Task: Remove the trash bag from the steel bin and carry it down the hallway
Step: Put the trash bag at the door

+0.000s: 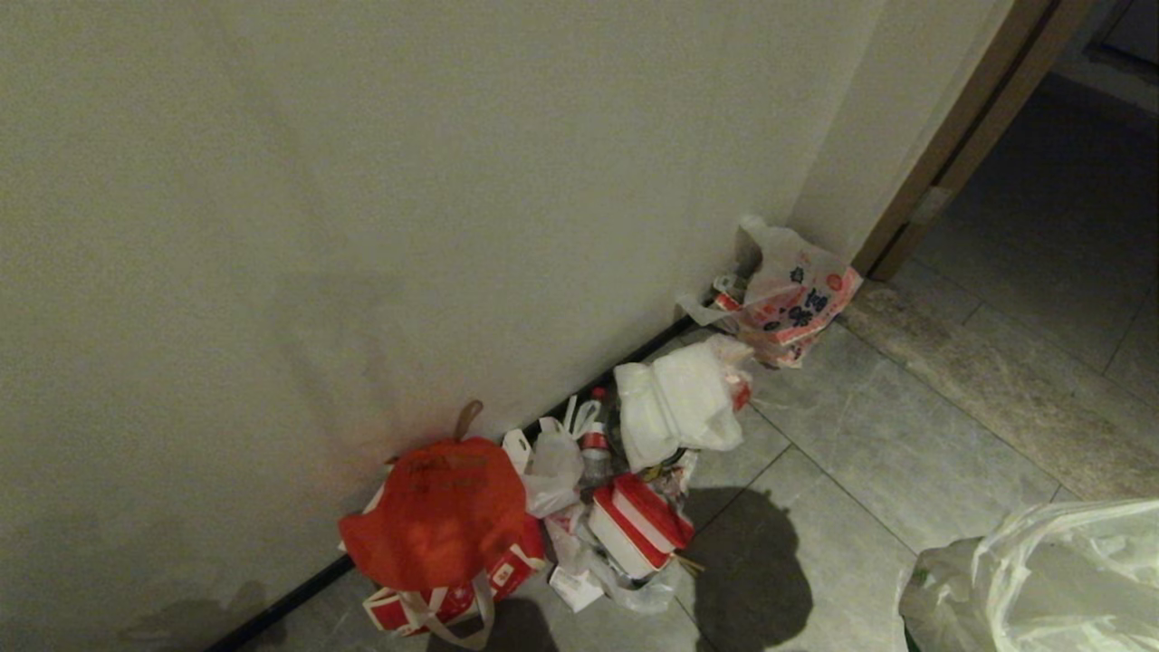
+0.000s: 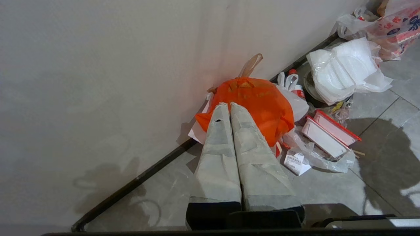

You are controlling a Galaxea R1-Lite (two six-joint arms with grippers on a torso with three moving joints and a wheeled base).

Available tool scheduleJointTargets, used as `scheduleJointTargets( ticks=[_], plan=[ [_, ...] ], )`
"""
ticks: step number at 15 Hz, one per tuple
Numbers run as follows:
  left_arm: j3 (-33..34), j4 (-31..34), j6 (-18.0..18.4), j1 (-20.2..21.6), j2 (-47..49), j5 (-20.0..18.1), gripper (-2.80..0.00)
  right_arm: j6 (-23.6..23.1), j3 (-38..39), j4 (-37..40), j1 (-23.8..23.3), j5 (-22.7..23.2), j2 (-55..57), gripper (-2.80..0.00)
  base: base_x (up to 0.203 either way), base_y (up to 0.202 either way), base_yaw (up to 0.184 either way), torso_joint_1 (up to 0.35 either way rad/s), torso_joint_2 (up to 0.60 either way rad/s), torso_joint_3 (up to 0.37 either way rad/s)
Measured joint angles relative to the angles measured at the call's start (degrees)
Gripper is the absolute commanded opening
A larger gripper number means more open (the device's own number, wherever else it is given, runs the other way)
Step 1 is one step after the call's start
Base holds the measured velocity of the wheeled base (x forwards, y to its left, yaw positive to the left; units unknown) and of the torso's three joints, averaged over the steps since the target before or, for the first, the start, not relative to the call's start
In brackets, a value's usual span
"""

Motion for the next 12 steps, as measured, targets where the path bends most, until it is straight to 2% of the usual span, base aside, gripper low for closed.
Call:
scheduleJointTargets(
  ticks=[12],
  plan=[
    [-0.1,0.0,0.1,0.0,0.0,0.0,-2.8,-0.1,0.0,0.1,0.0,0.0,0.0,-2.8,0.0,0.0,0.0,0.0,0.0,0.0]
  ],
)
